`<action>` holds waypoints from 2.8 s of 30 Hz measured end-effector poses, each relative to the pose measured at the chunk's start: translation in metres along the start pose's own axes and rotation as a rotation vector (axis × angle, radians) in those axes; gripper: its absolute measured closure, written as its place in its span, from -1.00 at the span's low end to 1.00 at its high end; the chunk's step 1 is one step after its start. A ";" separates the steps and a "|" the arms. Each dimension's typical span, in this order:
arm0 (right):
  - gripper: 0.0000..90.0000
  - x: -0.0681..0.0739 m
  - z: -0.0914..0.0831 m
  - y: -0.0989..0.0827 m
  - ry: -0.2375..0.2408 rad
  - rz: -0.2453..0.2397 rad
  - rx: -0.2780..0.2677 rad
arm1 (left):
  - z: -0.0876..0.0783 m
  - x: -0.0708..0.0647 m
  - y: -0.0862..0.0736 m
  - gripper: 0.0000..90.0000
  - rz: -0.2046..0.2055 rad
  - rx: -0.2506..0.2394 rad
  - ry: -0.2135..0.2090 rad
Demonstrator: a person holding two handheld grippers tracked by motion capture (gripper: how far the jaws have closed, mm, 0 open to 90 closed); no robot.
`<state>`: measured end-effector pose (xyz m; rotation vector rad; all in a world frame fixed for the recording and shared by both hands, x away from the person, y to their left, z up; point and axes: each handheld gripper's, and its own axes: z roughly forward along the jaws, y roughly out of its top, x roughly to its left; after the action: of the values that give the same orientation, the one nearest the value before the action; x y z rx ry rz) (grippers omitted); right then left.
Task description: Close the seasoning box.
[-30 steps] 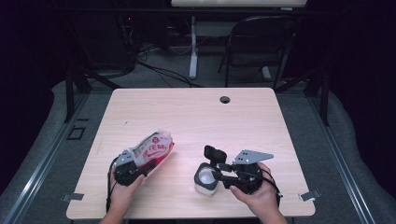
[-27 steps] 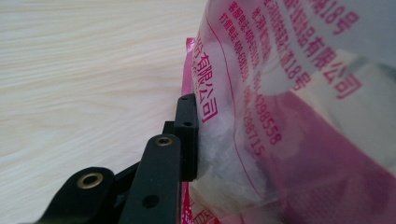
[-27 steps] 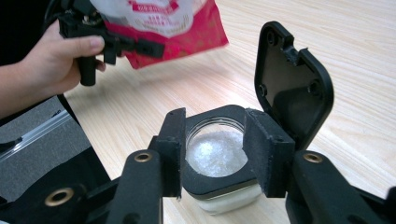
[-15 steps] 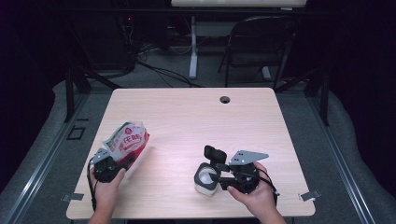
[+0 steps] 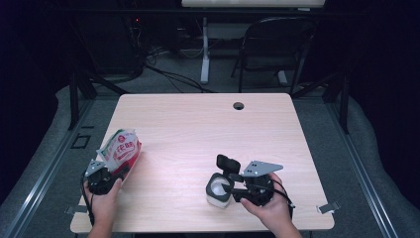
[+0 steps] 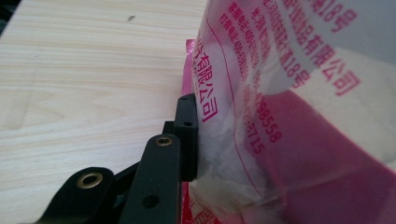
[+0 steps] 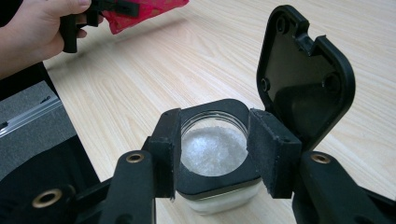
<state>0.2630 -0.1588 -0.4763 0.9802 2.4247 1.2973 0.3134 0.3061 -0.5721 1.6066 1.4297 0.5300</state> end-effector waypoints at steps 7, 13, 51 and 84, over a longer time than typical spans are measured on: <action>0.23 0.000 0.002 0.000 0.004 0.002 -0.003 | 0.001 0.011 -0.007 0.67 -0.021 -0.001 0.055; 0.23 0.000 0.003 0.000 0.006 -0.005 0.003 | 0.002 0.018 -0.012 0.66 -0.036 0.012 0.065; 0.23 -0.001 0.006 0.007 0.030 -0.006 -0.011 | -0.022 -0.051 0.006 -0.26 0.206 -0.040 -0.050; 0.26 -0.001 -0.010 0.010 0.020 0.016 -0.027 | 0.006 -0.136 -0.017 -0.25 0.432 0.103 -0.190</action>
<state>0.2632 -0.1620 -0.4630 0.9860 2.4123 1.3481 0.2755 0.1748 -0.5565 2.0062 0.9840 0.5364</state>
